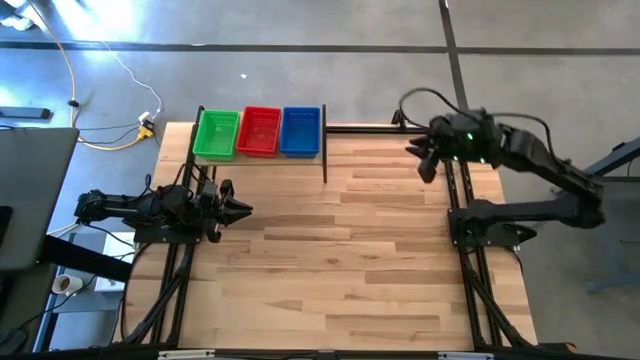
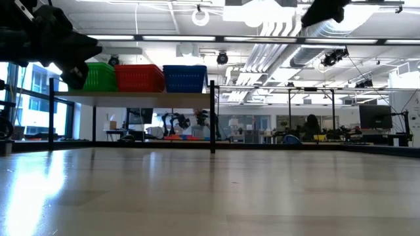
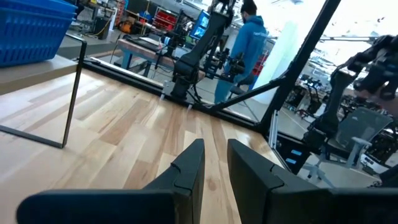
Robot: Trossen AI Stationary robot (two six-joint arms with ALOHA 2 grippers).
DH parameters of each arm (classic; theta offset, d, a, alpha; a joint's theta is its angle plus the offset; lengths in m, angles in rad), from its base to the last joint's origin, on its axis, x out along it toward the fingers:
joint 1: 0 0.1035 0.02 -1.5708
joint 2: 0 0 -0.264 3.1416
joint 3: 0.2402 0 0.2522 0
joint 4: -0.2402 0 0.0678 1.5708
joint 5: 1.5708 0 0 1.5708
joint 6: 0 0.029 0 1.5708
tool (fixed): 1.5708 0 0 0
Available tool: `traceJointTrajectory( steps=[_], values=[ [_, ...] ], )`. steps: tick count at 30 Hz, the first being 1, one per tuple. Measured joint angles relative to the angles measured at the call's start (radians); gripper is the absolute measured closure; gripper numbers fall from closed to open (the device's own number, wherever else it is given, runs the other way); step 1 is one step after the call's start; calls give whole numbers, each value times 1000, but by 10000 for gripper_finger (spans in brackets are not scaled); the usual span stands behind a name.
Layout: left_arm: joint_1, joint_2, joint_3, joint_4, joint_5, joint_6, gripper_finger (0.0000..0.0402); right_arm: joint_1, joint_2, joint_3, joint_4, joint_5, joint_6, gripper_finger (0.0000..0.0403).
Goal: Stack baskets on shelf by color
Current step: Return to Home Position
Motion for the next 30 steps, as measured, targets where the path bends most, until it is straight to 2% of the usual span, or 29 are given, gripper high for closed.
traceJointTrajectory(
  steps=[9,20,26,30],
  values=[
    [0,0,0,0,0,0,339,85,-352,-370,179,5,142,316],
    [0,0,0,0,0,0,339,149,-734,-629,289,4,219,316],
    [0,0,0,0,0,0,339,169,-897,-744,367,-23,224,316],
    [0,0,0,-1,0,0,339,178,-886,-803,399,-44,237,316]
  ],
)
